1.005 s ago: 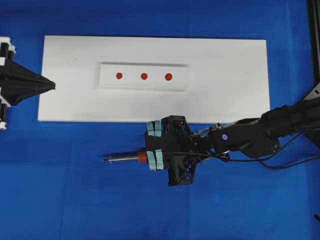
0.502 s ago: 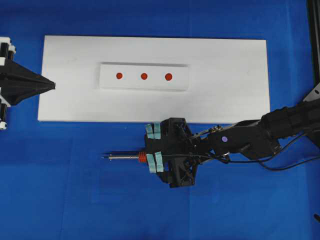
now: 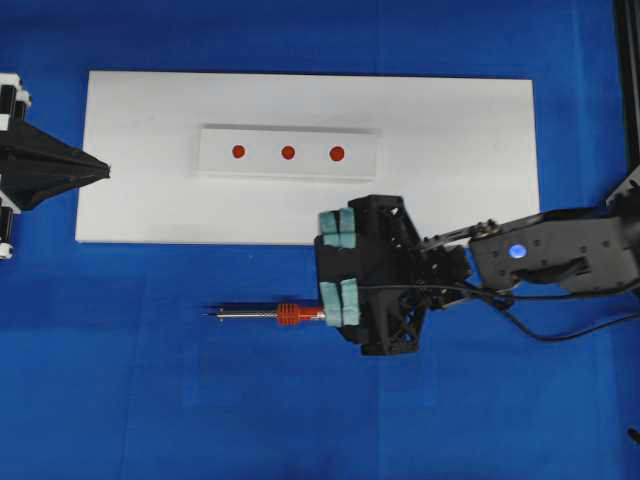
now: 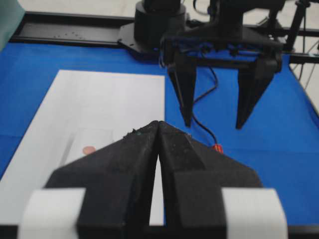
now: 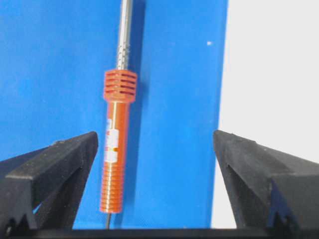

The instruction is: Touch the tip of the soldering iron to the mark.

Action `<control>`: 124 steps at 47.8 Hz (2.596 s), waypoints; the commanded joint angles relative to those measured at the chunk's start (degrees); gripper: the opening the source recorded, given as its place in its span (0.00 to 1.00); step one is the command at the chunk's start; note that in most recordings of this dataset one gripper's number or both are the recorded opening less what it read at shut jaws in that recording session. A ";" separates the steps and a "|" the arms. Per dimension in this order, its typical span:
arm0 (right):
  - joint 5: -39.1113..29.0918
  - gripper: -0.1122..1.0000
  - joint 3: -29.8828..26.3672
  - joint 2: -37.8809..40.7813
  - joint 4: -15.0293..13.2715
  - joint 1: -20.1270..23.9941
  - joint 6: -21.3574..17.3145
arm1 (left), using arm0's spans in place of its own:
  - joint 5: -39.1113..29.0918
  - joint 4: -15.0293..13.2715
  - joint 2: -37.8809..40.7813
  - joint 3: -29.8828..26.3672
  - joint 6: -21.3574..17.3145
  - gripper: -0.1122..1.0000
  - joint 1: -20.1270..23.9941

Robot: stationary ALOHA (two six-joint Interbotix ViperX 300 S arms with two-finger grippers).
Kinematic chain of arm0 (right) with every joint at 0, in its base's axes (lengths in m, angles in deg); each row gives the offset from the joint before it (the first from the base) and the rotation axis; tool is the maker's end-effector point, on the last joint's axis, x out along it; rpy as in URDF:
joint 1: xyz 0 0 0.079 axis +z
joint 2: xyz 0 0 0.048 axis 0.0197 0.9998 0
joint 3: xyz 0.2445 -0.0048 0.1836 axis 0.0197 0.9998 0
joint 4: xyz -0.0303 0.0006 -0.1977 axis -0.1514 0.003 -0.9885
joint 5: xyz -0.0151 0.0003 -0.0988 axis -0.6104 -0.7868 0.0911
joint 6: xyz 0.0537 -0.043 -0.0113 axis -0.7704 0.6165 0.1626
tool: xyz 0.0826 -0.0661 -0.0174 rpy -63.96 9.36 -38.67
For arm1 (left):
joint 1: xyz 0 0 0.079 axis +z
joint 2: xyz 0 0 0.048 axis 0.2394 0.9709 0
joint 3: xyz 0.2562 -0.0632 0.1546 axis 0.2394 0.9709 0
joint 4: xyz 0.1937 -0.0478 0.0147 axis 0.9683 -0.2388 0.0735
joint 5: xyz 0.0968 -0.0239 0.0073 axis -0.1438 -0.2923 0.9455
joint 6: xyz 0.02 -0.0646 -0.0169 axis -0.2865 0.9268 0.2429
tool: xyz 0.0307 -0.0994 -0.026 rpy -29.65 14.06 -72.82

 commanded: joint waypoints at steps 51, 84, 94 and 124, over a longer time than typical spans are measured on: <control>-2.55 0.85 3.87 -13.36 -5.19 -16.08 4.57 | 0.44 0.09 0.18 -0.53 0.18 0.10 0.09; -0.97 0.85 30.06 -55.46 -4.57 -16.17 3.69 | 0.79 0.09 0.09 -0.62 0.18 0.10 0.09; 3.34 0.84 37.62 -62.49 -2.99 -16.61 3.52 | 1.76 0.09 0.09 -0.62 0.18 0.10 0.09; 9.32 0.82 43.42 -63.81 -0.53 -17.40 3.52 | 2.29 0.18 0.44 -0.53 0.18 0.10 0.09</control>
